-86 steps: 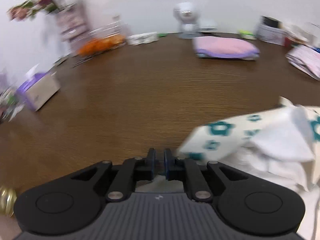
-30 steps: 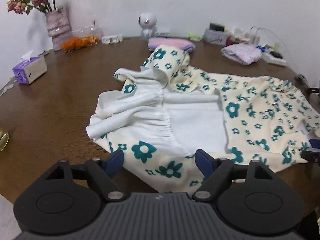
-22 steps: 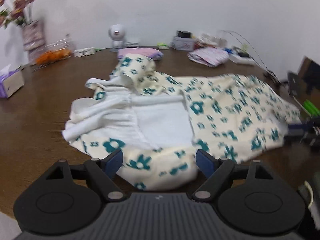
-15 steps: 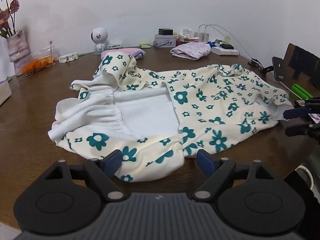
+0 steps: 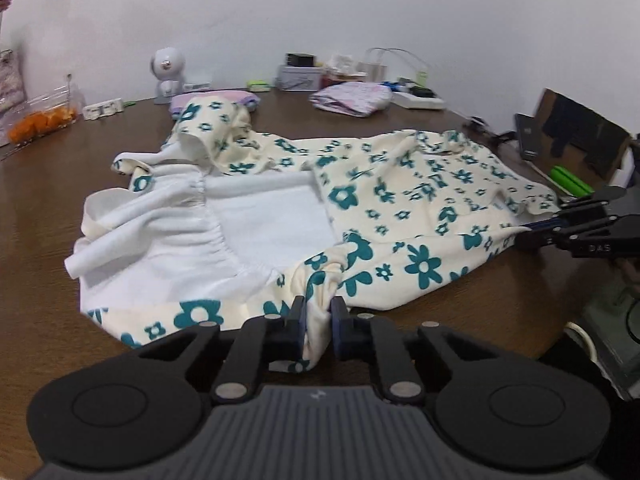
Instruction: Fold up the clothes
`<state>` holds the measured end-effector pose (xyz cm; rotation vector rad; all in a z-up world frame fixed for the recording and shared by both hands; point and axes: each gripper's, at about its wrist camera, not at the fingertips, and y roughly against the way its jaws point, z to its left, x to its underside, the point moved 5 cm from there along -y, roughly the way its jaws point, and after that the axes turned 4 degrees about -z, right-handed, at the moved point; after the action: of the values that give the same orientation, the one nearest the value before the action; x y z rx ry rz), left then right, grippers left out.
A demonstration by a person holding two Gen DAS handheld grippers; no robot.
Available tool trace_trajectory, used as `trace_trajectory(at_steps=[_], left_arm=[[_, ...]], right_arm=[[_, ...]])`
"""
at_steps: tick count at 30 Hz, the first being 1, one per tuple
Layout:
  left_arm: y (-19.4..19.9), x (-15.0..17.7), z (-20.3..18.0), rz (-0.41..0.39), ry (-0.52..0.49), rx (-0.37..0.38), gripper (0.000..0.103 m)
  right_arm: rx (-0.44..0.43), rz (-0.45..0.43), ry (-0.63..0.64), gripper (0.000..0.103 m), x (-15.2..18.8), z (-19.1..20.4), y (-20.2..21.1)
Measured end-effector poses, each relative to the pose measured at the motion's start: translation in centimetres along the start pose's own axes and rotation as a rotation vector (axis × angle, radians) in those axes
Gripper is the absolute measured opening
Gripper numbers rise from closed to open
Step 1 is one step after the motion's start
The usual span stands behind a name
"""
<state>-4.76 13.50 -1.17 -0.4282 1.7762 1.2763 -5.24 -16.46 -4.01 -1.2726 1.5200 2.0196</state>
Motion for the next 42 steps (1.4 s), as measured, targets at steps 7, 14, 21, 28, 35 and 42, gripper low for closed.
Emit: trace_trajectory(at_steps=[7, 14, 21, 28, 35, 42], left_arm=[[2.3, 0.9, -1.2, -0.055, -0.085, -0.034, 0.042], [1.1, 1.3, -0.3, -0.035, -0.145, -0.011, 0.051], [1.9, 0.8, -0.5, 0.005, -0.130, 0.112, 0.010], [1.1, -6.6, 0.6, -0.102, -0.305, 0.126, 0.010], [-5.5, -10.4, 7.5, -0.004, -0.104, 0.032, 0.023], [0.5, -6.2, 11.1, -0.075, 0.075, 0.006, 0.074]], right_arm=[[-0.068, -0.067, 0.101, 0.047, 1.9, 2.1, 3.8], [-0.085, -0.085, 0.147, 0.050, 1.8, 2.9, 2.3], [-0.108, -0.092, 0.063, 0.003, 1.7, 1.1, 2.5], [-0.108, -0.062, -0.017, 0.002, -2.9, -2.4, 1.3], [0.131, 0.003, -0.047, 0.022, -6.4, -5.3, -3.0], [0.087, -0.126, 0.011, 0.048, -3.6, -6.4, 5.9]])
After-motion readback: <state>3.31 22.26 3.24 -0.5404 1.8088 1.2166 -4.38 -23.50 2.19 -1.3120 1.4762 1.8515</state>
